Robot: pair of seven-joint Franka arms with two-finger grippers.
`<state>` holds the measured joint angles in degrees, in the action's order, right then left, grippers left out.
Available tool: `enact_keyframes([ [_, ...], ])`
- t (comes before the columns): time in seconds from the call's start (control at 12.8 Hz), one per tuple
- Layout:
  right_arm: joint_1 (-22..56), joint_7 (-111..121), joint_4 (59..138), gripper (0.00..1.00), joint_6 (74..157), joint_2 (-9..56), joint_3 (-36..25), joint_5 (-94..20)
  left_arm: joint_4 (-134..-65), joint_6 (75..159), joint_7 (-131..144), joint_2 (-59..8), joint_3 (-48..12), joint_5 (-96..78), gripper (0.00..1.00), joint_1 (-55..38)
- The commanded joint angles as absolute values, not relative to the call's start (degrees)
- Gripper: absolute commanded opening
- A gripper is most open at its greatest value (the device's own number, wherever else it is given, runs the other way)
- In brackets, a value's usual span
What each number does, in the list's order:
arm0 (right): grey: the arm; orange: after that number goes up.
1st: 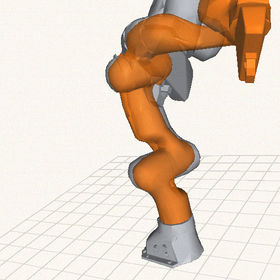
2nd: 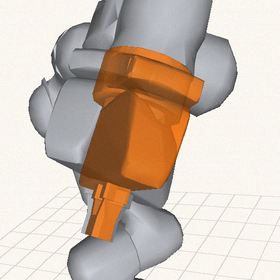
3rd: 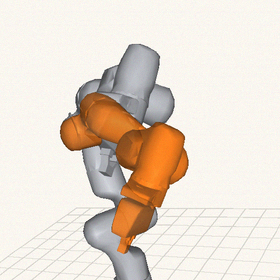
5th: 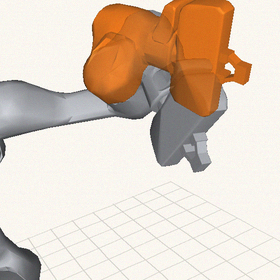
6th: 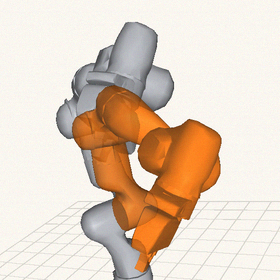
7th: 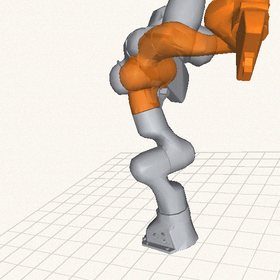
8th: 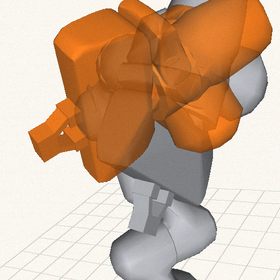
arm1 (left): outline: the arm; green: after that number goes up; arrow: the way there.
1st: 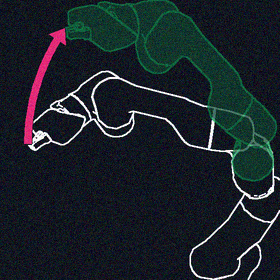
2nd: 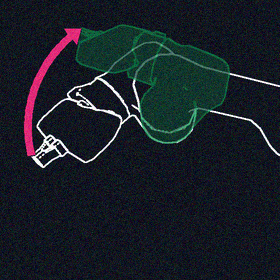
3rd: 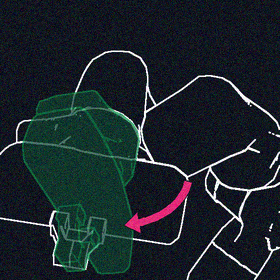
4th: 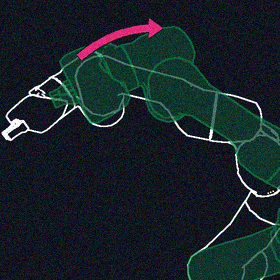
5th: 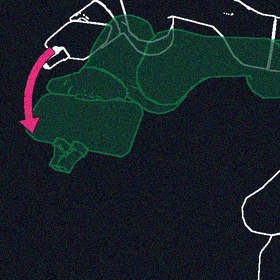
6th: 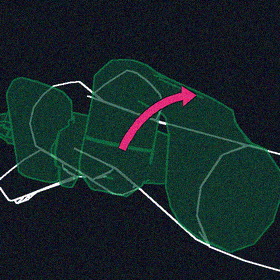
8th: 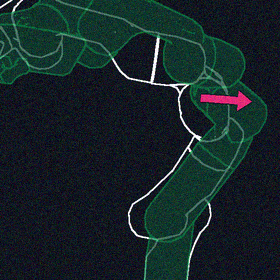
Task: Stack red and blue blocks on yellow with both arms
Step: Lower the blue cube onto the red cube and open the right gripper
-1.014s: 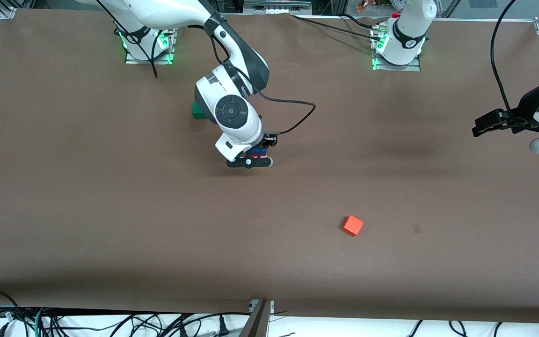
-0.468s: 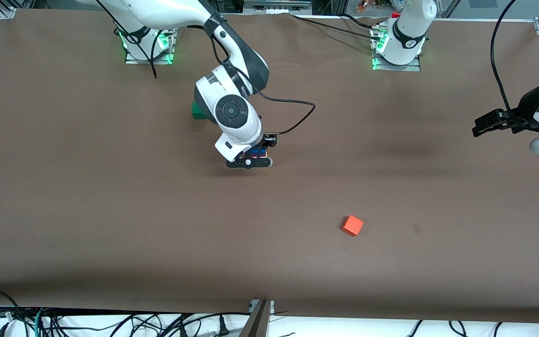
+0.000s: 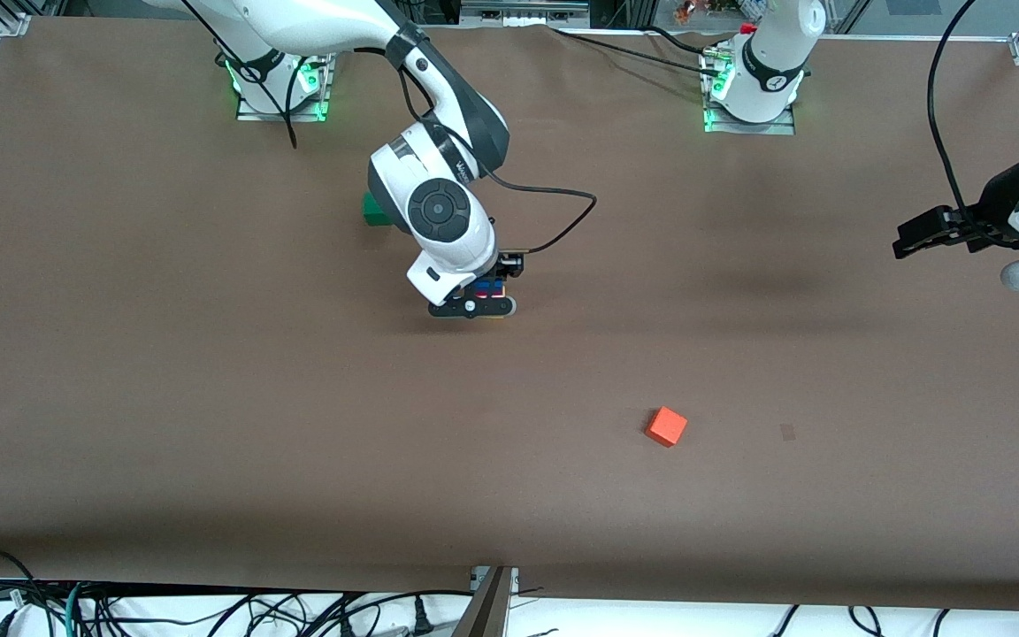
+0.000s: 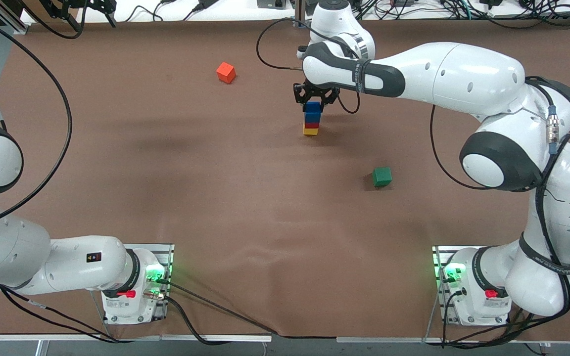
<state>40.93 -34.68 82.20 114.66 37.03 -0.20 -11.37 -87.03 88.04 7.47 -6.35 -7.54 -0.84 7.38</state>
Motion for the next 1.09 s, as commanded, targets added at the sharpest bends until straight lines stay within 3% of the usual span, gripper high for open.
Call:
enact_keyframes([
  [0.0,41.7,-35.6,82.8,1.00,114.3,36.3,-0.4,-10.7,-86.0,88.1,6.9,-6.8,-7.6,-1.4,1.00,7.5],
  [0.62,41.1,-35.3,82.4,1.00,110.8,32.4,-1.2,-10.6,-86.0,88.1,6.9,-6.8,-7.6,-1.4,1.00,7.5],
  [1.01,41.1,-34.5,80.3,1.00,105.7,28.2,-11.1,-10.6,-86.0,88.1,6.9,-6.8,-7.6,-1.4,1.00,7.5],
])
